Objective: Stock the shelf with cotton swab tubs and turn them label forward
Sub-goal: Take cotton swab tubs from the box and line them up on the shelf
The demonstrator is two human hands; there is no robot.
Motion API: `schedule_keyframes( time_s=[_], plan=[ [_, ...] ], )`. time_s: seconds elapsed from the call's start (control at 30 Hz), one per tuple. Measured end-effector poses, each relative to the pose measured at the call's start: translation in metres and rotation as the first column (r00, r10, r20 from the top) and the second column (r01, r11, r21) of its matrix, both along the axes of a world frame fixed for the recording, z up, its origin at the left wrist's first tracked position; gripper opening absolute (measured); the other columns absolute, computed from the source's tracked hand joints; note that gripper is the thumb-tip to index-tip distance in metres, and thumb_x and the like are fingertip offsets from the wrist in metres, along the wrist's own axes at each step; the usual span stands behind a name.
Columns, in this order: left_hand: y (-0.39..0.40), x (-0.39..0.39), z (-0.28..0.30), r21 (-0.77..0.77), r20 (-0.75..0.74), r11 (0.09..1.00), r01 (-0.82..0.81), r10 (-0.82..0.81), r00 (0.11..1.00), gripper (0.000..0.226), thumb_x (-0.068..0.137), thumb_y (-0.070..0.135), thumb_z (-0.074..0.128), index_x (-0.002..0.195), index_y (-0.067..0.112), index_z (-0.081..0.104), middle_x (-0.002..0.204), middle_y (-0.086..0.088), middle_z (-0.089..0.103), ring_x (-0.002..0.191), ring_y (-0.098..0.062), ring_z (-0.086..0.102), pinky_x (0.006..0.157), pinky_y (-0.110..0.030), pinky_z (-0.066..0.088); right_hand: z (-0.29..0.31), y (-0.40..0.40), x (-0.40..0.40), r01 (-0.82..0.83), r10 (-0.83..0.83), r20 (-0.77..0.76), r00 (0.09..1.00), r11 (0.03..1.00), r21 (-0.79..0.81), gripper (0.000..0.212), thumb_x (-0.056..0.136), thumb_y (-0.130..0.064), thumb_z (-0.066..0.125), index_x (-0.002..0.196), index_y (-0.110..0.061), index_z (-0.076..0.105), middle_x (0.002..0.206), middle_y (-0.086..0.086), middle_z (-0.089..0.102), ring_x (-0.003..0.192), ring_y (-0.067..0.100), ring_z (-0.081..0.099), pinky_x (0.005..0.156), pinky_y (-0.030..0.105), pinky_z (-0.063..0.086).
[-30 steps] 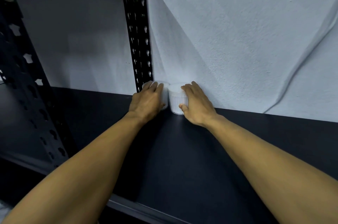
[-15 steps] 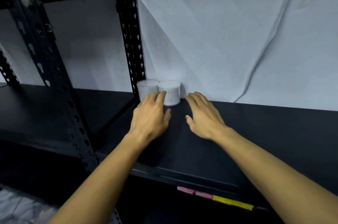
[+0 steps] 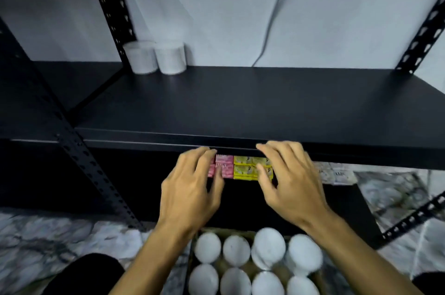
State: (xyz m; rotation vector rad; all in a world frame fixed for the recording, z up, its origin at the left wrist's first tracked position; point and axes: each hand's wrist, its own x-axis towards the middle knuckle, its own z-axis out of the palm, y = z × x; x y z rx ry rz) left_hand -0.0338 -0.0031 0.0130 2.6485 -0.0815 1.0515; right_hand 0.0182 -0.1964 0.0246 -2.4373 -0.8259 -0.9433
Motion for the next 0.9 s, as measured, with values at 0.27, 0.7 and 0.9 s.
schedule_keyframes(
  time_s=[0.27,0.7,0.9],
  plan=[
    [-0.030,0.004,-0.105,0.041,-0.449,0.981,0.191,-0.152,0.881,0.048,0.082,0.033,0.062,0.127,0.016,0.055,0.125,0.001,0.055,0.114,-0.018,0.054,0.075,-0.032,0.055,-0.124,-0.039,-0.004,0.010,-0.067,-0.338,0.939,0.986,-0.168,0.040,0.082,-0.030,0.050,0.117,-0.013,0.061,0.112,0.001,0.059,0.105,0.018,0.051,0.081,0.035,0.052],
    [-0.099,0.052,-0.220,0.045,-0.878,0.911,0.409,-0.159,0.451,0.105,0.078,0.057,0.067,0.154,0.019,0.004,0.159,-0.006,0.010,0.145,-0.025,0.012,0.113,-0.044,0.026,-0.232,-0.092,0.013,-0.021,-0.430,-0.743,0.513,0.859,-0.511,0.097,0.079,-0.045,0.064,0.151,-0.020,0.005,0.158,0.006,0.006,0.143,0.025,0.010,0.115,0.035,0.019],
    [-0.124,0.064,-0.261,-0.026,-0.933,0.935,0.355,-0.150,0.328,0.117,0.070,0.058,0.075,0.153,0.022,0.001,0.160,-0.008,0.008,0.145,-0.030,0.012,0.112,-0.049,0.029,-0.257,-0.106,0.015,-0.035,-0.496,-0.794,0.353,0.841,-0.540,0.107,0.073,-0.047,0.071,0.151,-0.023,0.002,0.158,0.009,0.001,0.144,0.029,0.007,0.114,0.040,0.020]
  ],
)
